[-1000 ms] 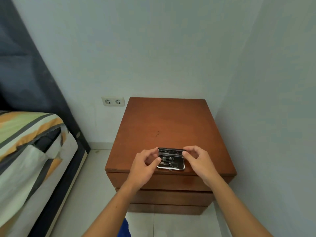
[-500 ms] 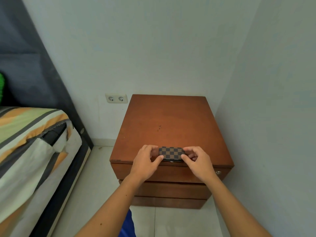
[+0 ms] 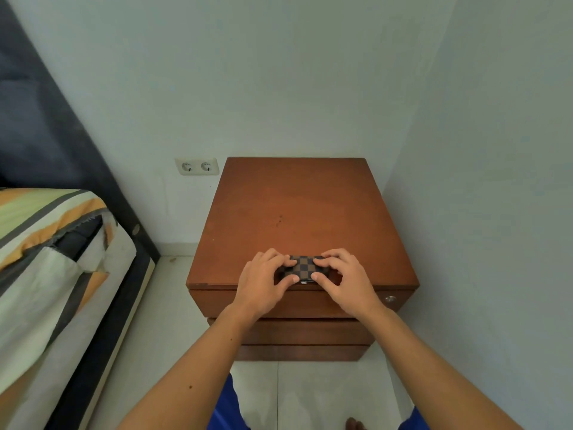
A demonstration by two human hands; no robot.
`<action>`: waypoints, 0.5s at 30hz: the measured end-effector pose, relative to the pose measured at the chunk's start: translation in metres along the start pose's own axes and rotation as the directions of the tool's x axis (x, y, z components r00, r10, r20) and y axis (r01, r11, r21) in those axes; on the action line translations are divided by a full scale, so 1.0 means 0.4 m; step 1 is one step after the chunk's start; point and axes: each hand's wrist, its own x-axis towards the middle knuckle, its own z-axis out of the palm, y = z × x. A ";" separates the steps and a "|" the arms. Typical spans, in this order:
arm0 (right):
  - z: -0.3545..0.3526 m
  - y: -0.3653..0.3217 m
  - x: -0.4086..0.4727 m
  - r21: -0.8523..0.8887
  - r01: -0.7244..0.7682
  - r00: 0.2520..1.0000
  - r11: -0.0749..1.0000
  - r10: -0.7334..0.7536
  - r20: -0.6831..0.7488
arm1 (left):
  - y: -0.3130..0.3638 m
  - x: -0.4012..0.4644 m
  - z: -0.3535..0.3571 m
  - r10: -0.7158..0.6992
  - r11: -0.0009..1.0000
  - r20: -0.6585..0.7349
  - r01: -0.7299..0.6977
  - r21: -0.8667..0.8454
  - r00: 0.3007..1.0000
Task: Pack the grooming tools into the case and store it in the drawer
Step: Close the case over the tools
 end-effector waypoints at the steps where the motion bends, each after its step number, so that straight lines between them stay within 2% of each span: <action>1: 0.003 0.001 -0.002 -0.001 0.011 1.000 1.000 -0.011 -0.013 | -0.001 0.003 0.001 0.006 1.000 0.006 -0.006 0.011 1.000; 7: 0.017 -0.002 -0.017 -0.040 0.050 0.997 0.998 -0.052 -0.051 | -0.007 -0.001 0.010 0.005 1.000 -0.015 -0.005 -0.025 1.000; 15: -0.032 -0.034 -0.031 -0.027 -0.040 0.999 0.999 0.040 0.002 | 0.007 -0.042 -0.035 -0.039 0.998 -0.049 0.036 -0.055 0.998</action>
